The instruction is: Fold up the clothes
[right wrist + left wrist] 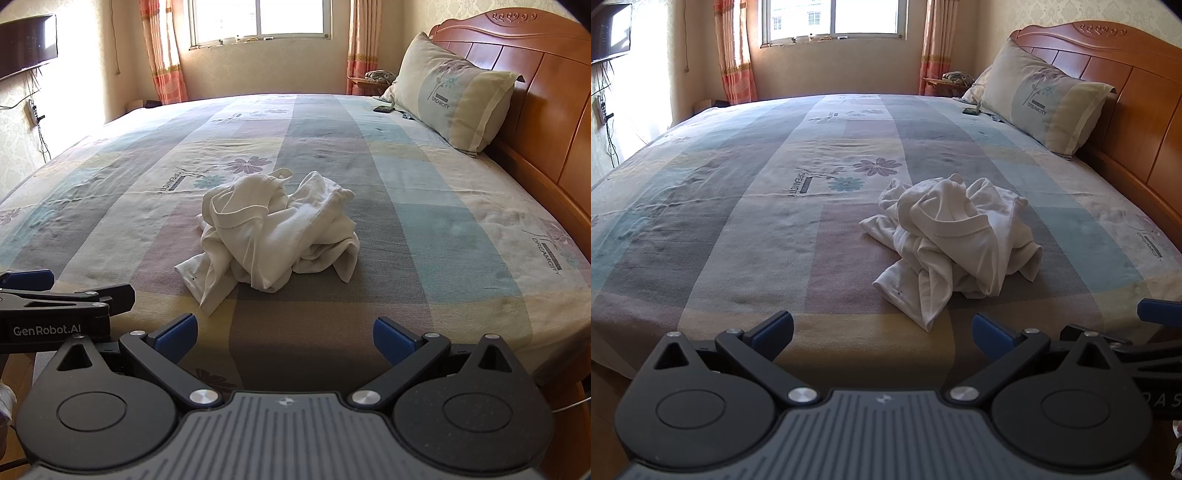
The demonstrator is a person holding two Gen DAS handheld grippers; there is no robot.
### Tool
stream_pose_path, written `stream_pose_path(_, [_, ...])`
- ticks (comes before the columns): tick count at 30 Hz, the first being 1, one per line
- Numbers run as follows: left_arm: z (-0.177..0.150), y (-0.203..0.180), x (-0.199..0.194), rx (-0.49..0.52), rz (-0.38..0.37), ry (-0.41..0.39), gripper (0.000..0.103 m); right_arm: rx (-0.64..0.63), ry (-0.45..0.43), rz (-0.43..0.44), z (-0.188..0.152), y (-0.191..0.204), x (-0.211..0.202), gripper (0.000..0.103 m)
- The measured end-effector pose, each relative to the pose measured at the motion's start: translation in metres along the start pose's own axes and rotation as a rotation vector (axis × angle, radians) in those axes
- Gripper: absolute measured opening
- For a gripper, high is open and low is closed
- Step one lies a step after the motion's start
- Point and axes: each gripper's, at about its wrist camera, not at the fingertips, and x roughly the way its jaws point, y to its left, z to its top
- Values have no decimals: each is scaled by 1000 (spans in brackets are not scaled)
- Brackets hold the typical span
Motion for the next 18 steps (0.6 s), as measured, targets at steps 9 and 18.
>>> stream_pose_path(9, [0,-7,-2,8,9,3,102,1,6,0,0,0,0,103])
stream_pose_path(18, [-1,-1,1,-2,5,7,102,-2,4,2,-1,1,-1,103])
